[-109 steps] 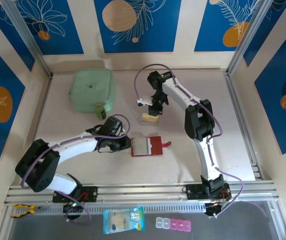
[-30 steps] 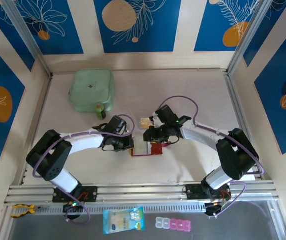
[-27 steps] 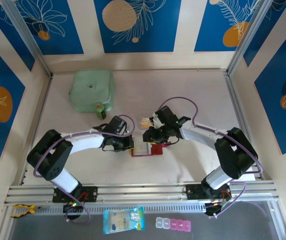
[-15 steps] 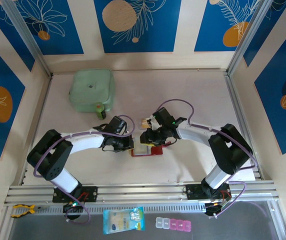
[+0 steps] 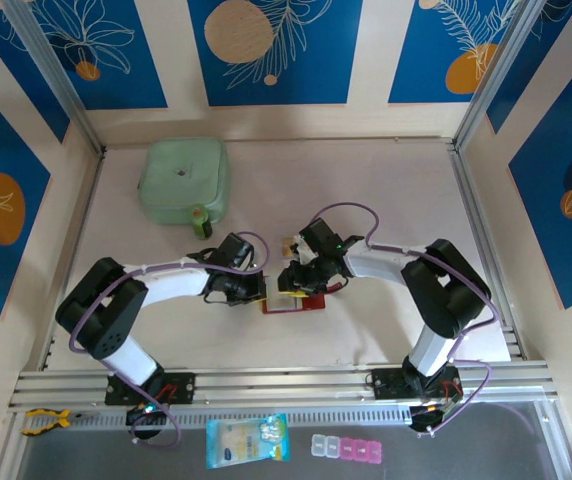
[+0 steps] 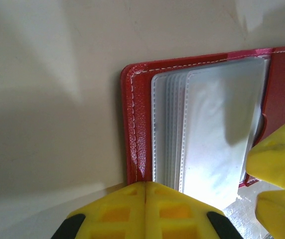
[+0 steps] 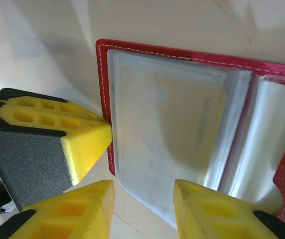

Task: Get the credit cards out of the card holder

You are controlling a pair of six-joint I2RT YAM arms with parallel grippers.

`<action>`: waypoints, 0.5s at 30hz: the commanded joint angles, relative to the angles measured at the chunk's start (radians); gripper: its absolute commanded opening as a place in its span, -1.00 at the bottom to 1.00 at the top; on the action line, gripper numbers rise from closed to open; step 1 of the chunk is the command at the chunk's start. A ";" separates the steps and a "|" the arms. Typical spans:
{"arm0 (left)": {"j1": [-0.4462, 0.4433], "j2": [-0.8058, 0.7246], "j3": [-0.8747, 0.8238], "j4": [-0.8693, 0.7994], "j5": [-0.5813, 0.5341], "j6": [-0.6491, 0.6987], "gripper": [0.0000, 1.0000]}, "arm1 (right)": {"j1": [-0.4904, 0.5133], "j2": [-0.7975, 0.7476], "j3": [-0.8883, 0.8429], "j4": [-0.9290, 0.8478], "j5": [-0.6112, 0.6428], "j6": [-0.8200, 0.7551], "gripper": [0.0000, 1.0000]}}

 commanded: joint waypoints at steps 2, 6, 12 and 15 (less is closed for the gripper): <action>-0.005 0.017 0.011 -0.039 -0.012 0.014 -0.97 | -0.002 0.031 0.020 -0.029 0.000 -0.005 -0.27; -0.005 0.020 0.011 -0.049 -0.016 0.018 -0.97 | -0.006 0.019 0.005 -0.032 0.023 -0.003 -0.27; -0.005 0.022 0.012 -0.058 -0.022 0.021 -0.98 | -0.034 0.001 -0.025 -0.029 0.014 -0.014 -0.27; -0.005 0.019 0.017 -0.065 -0.025 0.025 -0.98 | -0.046 0.006 -0.033 -0.027 -0.001 -0.023 -0.28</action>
